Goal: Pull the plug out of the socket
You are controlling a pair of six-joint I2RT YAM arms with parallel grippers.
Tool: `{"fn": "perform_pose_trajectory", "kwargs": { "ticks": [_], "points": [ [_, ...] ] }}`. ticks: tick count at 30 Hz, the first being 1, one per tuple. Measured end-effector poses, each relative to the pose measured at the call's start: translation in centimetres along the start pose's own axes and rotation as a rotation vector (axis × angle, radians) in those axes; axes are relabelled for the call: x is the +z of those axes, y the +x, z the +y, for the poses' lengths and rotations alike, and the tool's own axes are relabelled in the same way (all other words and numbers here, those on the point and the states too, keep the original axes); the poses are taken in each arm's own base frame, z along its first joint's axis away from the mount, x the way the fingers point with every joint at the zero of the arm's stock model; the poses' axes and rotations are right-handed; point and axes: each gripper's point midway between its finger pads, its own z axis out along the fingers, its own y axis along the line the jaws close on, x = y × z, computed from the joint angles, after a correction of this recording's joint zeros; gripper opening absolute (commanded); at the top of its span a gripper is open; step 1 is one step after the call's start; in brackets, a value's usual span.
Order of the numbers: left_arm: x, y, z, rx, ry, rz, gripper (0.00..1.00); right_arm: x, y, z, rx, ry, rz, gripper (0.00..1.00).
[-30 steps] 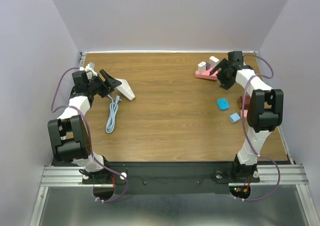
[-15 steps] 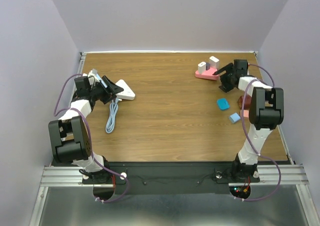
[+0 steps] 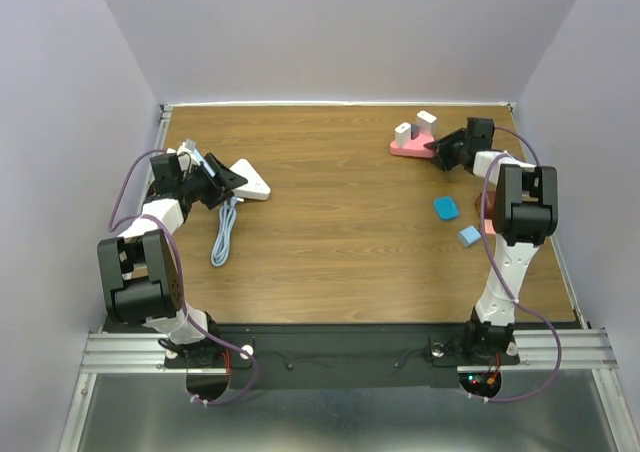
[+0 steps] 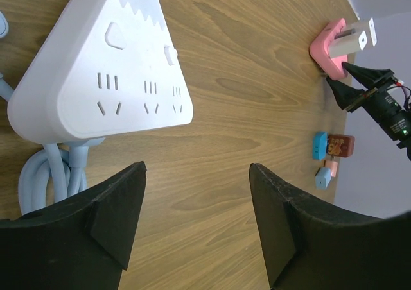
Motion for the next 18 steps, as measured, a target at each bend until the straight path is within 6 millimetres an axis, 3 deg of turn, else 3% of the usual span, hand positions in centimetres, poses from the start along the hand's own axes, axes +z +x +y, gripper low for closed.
{"fn": "perform_pose_trajectory", "kwargs": {
  "ticks": [1,2,4,12,18],
  "points": [
    [0.0,0.0,0.0,0.0,0.0,0.0,0.75,0.0,-0.1,0.2,0.004,-0.007,-0.002,0.26],
    [0.0,0.0,0.0,-0.001,-0.001,0.002,0.74,0.0,-0.1,0.4,0.005,-0.019,0.001,0.12],
    [0.0,0.1,0.1,-0.002,-0.002,0.002,0.74,-0.3,-0.7,1.3,0.009,-0.058,-0.006,0.0],
    [0.5,0.6,0.1,-0.004,-0.002,0.023,0.73,-2.4,0.4,1.1,-0.004,-0.076,0.016,0.0],
    [1.2,1.2,-1.7,0.03,0.025,0.052,0.73,-4.7,2.5,1.0,-0.066,-0.113,0.112,0.0]
  ]
}}
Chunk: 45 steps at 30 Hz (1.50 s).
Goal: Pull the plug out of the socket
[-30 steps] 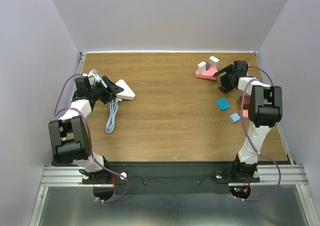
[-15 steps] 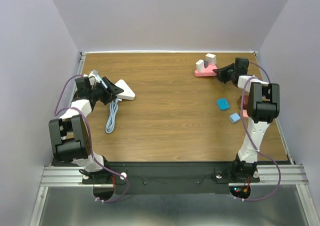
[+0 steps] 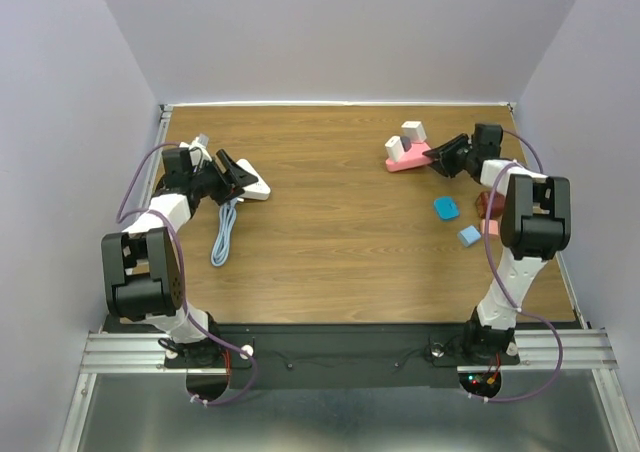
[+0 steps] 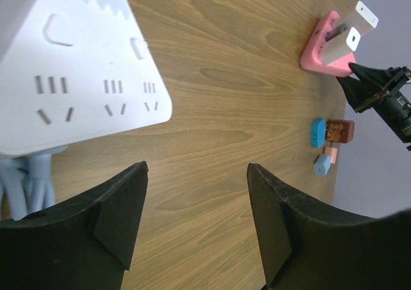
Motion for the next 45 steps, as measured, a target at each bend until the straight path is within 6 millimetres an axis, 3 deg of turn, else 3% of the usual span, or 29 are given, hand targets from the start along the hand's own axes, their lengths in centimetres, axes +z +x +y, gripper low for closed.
{"fn": "perform_pose_trajectory", "kwargs": {
  "ticks": [8,13,17,20,24,34,37,42,45],
  "points": [
    [1.4,1.1,-4.3,0.092,0.067,0.047,0.79,-2.5,6.1,-0.5,-0.107,-0.037,0.222,0.01],
    [3.5,4.0,-8.8,0.221,0.123,0.141,0.81,-4.8,12.3,0.6,-0.287,-0.019,0.354,0.0],
    [4.4,6.6,-11.2,0.305,0.141,0.207,0.82,-7.3,17.3,0.8,-0.409,0.011,0.452,0.0],
    [4.6,8.4,-12.7,0.359,0.147,0.25,0.82,-8.7,19.0,0.6,-0.465,0.044,0.485,0.0],
    [5.3,11.0,-14.3,0.424,0.146,0.295,0.82,-9.9,19.7,0.4,-0.513,0.087,0.478,0.0],
    [6.9,18.5,-14.7,0.468,0.092,0.428,0.82,-10.8,19.9,0.1,-0.545,0.138,0.449,0.0],
    [7.4,20.0,-14.9,0.471,0.083,0.437,0.82,-11.0,19.8,0.0,-0.547,0.144,0.444,0.0],
    [8.6,21.4,-13.5,0.439,0.04,0.455,0.8,-11.0,19.8,0.0,-0.548,0.147,0.444,0.0],
    [9.5,22.1,-12.7,0.427,0.021,0.464,0.72,-11.1,19.8,-0.1,-0.548,0.147,0.445,0.01]
  ]
}}
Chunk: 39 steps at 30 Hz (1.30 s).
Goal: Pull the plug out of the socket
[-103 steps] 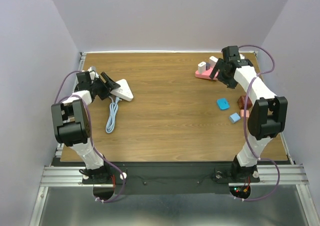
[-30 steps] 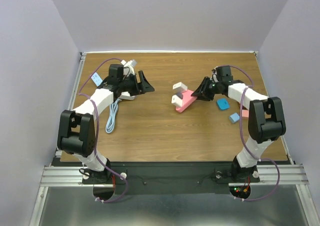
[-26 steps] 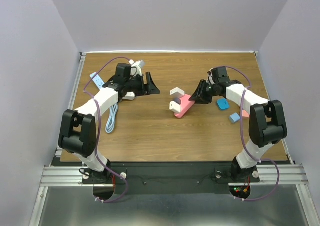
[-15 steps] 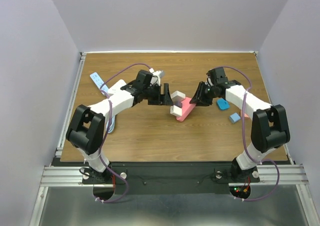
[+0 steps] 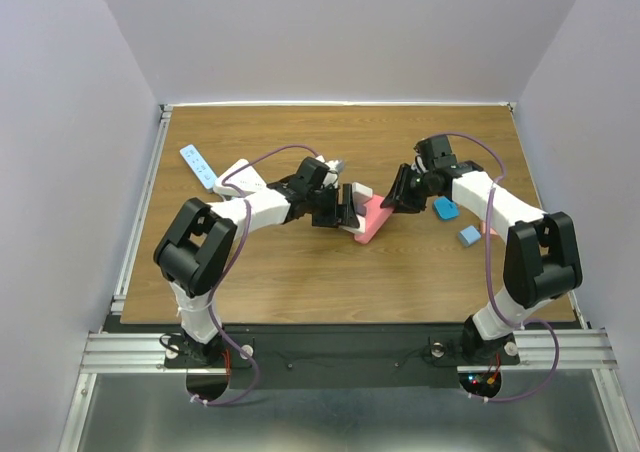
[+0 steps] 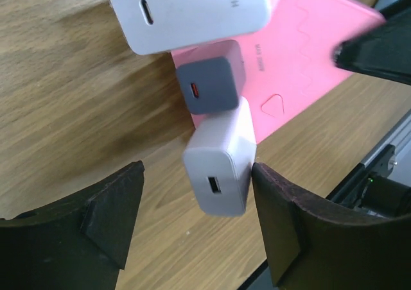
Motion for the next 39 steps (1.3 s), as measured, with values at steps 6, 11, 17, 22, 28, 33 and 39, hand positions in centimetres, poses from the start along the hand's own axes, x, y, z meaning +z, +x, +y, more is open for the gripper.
{"fn": "perform_pose_trajectory", "kwargs": {
  "ticks": [6,11,17,22,28,33,39],
  "points": [
    [0.9,-0.4,-1.4,-0.025,0.042,-0.026,0.23,-0.1,0.1,0.0,-0.006,-0.001,0.003,0.01],
    [1.0,-0.9,-1.9,-0.067,0.061,-0.049,0.0,-0.3,0.3,-0.3,0.008,0.001,0.004,0.43],
    [1.1,-1.0,-2.3,-0.086,0.063,-0.073,0.0,-0.5,0.4,-0.4,-0.005,0.009,0.001,0.83],
    [0.7,-0.6,-2.1,-0.146,0.051,-0.107,0.0,-1.5,-0.1,-0.1,-0.009,0.013,-0.05,0.86],
    [0.7,-0.4,-2.4,-0.251,0.044,-0.145,0.0,-2.2,1.6,-1.4,0.052,0.033,-0.078,0.86],
    [1.1,-0.5,-3.4,-0.33,0.044,-0.171,0.0,-0.8,3.4,-2.6,0.084,0.059,-0.073,0.83],
    [1.3,-0.9,-5.2,-0.409,0.05,-0.19,0.0,-0.7,3.5,-2.9,0.091,0.043,-0.143,0.75]
  ]
}}
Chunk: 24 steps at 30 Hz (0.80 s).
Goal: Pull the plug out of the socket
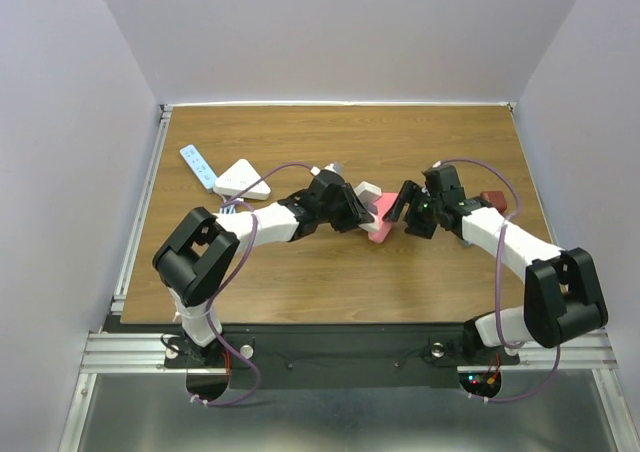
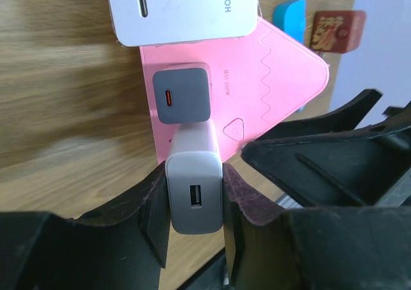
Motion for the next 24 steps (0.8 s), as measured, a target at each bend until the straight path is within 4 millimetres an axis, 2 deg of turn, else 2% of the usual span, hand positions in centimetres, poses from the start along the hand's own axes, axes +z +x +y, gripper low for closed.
{"fn": "perform_pose_trajectory", "kwargs": {
  "ticks": [5,8,10,12,16,17,18,20,24],
  "points": [
    [0.7,0.3,-1.3,-0.032,0.008,0.005,0.0,0.3,-1.4,0.8,-0.004,-0.04,-0.077,0.63],
    [0.9,0.9,-1.3,-0.044,0.0,0.016,0.0,0.4,-2.6,1.4,-0.006,-0.058,-0.129,0.59],
    [1.0,1.2,-1.2,-0.052,-0.004,0.021,0.0,0.9,-3.0,1.6,-0.008,-0.064,-0.143,0.51],
    [1.0,1.2,-1.4,-0.064,0.0,0.019,0.0,1.7,-3.0,1.2,-0.003,-0.051,-0.134,0.41],
    [1.1,0.8,-1.4,-0.086,-0.003,-0.001,0.0,2.7,-3.1,1.1,-0.005,-0.051,-0.133,0.34],
    [1.1,0.6,-1.4,-0.09,-0.003,-0.009,0.0,2.8,-3.2,1.2,-0.007,-0.056,-0.136,0.31],
    [1.1,0.5,-1.4,-0.092,-0.002,-0.012,0.0,2.9,-3.3,1.3,-0.009,-0.061,-0.139,0.18],
    [1.2,0.4,-1.4,-0.095,-0.003,-0.016,0.0,3.0,-3.4,1.5,-0.011,-0.067,-0.139,0.0],
    [1.3,0.4,-1.3,-0.09,-0.003,-0.017,0.0,3.1,-3.5,1.4,-0.02,-0.066,-0.144,0.0]
  ]
}}
